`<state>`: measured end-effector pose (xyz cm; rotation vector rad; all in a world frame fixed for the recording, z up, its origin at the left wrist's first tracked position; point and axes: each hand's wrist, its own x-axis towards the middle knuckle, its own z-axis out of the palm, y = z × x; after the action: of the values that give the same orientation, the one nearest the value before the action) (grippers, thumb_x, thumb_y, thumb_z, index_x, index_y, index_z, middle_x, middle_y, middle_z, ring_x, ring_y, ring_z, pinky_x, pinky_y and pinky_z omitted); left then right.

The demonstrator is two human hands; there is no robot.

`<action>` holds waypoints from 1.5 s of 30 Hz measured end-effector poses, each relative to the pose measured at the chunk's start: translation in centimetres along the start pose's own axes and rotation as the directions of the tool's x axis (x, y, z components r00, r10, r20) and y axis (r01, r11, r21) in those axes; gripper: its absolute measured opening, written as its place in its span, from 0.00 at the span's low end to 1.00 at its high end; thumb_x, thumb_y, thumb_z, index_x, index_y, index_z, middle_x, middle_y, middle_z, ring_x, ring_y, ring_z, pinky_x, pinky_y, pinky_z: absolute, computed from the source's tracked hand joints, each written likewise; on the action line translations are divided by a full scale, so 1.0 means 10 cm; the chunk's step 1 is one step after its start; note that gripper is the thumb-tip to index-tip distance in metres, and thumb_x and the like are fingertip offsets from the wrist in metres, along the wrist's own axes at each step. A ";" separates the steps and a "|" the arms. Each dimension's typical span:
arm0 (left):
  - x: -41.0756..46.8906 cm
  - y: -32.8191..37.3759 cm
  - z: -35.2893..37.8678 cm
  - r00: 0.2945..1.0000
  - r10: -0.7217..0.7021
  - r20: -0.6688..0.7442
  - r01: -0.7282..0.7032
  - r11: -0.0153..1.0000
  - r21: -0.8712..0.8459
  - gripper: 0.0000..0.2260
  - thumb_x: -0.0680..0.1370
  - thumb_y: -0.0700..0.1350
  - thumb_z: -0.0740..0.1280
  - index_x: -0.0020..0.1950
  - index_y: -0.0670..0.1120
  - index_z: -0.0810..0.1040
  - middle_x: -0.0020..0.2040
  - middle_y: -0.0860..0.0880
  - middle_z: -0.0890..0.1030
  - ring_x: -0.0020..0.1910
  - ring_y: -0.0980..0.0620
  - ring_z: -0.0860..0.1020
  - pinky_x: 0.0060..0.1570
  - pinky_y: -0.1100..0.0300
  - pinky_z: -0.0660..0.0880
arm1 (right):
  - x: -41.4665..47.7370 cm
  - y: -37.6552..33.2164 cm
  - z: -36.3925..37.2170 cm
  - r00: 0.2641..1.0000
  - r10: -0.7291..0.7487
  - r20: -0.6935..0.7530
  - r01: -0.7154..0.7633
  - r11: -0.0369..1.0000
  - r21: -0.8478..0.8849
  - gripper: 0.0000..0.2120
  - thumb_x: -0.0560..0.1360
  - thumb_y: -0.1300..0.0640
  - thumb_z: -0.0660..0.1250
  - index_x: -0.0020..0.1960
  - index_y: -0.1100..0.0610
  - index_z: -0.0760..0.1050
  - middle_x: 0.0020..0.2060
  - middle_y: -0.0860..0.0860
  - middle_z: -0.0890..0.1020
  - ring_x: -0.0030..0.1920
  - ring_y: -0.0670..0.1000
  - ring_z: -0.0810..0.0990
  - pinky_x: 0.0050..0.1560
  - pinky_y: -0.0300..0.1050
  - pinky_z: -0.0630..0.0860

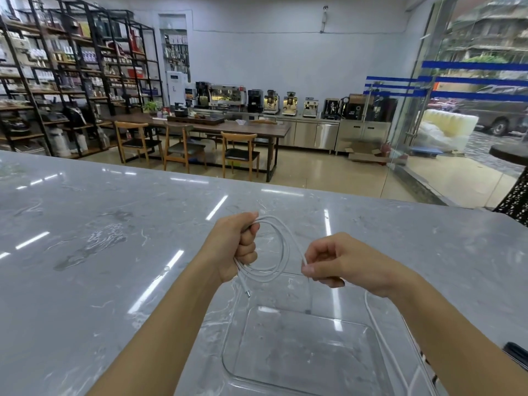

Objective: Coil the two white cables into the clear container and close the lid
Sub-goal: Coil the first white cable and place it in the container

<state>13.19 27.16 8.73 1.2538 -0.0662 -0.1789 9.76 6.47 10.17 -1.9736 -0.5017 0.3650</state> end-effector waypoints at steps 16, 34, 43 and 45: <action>0.01 -0.13 0.21 0.987 -0.136 0.079 0.143 0.987 -0.079 0.19 0.78 0.44 0.59 0.27 0.44 0.68 0.17 0.54 0.58 0.14 0.58 0.54 0.16 0.69 0.56 | 0.16 0.14 0.34 0.797 -0.243 -0.554 0.176 0.969 -0.172 0.13 0.66 0.61 0.73 0.34 0.51 0.69 0.33 0.48 0.70 0.31 0.43 0.67 0.35 0.34 0.66; 0.02 -0.09 0.43 0.963 -0.203 0.179 0.213 0.976 -0.037 0.18 0.80 0.44 0.56 0.29 0.44 0.68 0.16 0.54 0.59 0.13 0.58 0.55 0.16 0.69 0.55 | -0.06 0.30 0.18 0.937 -0.116 -0.330 0.178 0.970 0.163 0.08 0.70 0.52 0.69 0.35 0.51 0.74 0.23 0.43 0.66 0.24 0.43 0.62 0.24 0.33 0.61; -0.03 0.01 0.41 0.978 -0.150 0.148 0.146 0.989 0.034 0.15 0.79 0.43 0.59 0.31 0.43 0.69 0.17 0.55 0.59 0.14 0.58 0.56 0.15 0.68 0.56 | -0.32 0.33 -0.11 0.840 -0.126 -0.528 0.141 0.990 -0.011 0.13 0.71 0.53 0.69 0.32 0.59 0.76 0.22 0.48 0.68 0.22 0.43 0.63 0.23 0.31 0.61; -0.06 -0.01 0.43 0.989 -0.099 0.114 0.083 0.988 0.132 0.15 0.79 0.43 0.59 0.32 0.43 0.69 0.18 0.55 0.60 0.15 0.58 0.56 0.16 0.68 0.56 | -0.35 0.34 -0.11 0.853 -0.130 -0.505 0.095 0.991 -0.095 0.15 0.70 0.49 0.69 0.31 0.58 0.76 0.21 0.45 0.67 0.23 0.45 0.64 0.25 0.31 0.61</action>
<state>11.95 23.16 10.02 1.3732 -0.1262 -0.3342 7.89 2.57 7.65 -1.9920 -0.2822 -0.2576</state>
